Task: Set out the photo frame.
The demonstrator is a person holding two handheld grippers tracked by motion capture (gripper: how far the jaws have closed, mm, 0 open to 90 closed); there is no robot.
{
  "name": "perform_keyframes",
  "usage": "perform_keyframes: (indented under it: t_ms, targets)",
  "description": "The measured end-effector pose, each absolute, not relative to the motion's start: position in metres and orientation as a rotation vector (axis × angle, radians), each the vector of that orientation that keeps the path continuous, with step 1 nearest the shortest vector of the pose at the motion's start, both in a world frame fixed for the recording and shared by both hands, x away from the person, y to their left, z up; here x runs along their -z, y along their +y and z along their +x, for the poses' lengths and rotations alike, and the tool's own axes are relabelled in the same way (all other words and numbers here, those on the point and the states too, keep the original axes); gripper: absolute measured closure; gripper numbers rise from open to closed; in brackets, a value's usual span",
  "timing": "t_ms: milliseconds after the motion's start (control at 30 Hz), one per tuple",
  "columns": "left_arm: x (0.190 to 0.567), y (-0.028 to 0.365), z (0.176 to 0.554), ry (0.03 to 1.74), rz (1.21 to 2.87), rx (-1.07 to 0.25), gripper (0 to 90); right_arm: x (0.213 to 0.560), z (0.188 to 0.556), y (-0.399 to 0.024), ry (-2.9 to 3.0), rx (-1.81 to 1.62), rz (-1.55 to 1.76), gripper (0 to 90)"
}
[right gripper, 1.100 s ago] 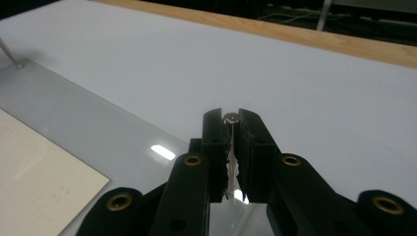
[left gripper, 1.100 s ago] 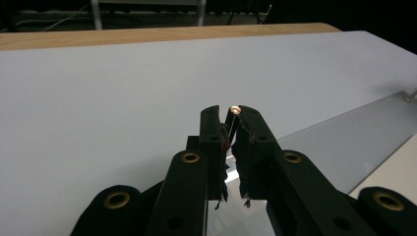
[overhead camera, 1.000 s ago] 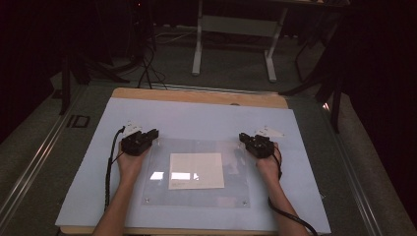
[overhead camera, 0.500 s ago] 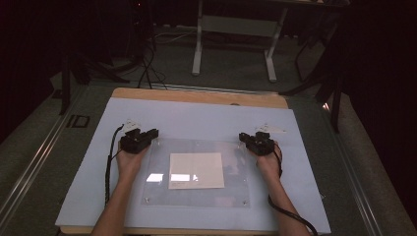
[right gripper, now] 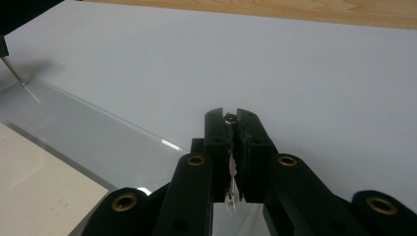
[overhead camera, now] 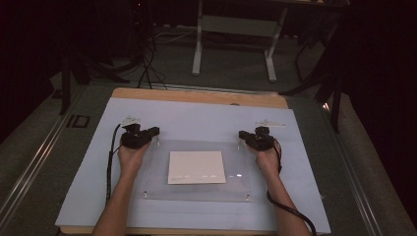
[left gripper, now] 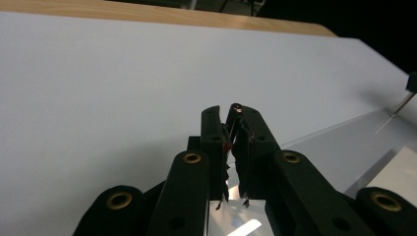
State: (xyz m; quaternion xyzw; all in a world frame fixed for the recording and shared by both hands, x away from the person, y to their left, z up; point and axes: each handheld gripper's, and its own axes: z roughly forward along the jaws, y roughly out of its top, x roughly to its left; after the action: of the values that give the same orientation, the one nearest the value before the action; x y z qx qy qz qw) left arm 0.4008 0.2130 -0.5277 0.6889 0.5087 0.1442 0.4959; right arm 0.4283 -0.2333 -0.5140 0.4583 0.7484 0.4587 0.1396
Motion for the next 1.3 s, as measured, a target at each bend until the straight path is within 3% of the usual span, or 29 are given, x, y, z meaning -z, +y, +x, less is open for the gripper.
perform_keyframes:
  t_ms: [833,1300]
  targets:
    - [0.527,0.209,0.429,1.395,1.599,-0.246,85.0,0.512,0.455,-0.232,2.178,-1.326,1.489,85.3]
    - [0.525,0.209,0.433,1.428,1.597,-0.211,84.8,0.503,0.444,-0.231,2.189,-1.213,1.333,80.8]
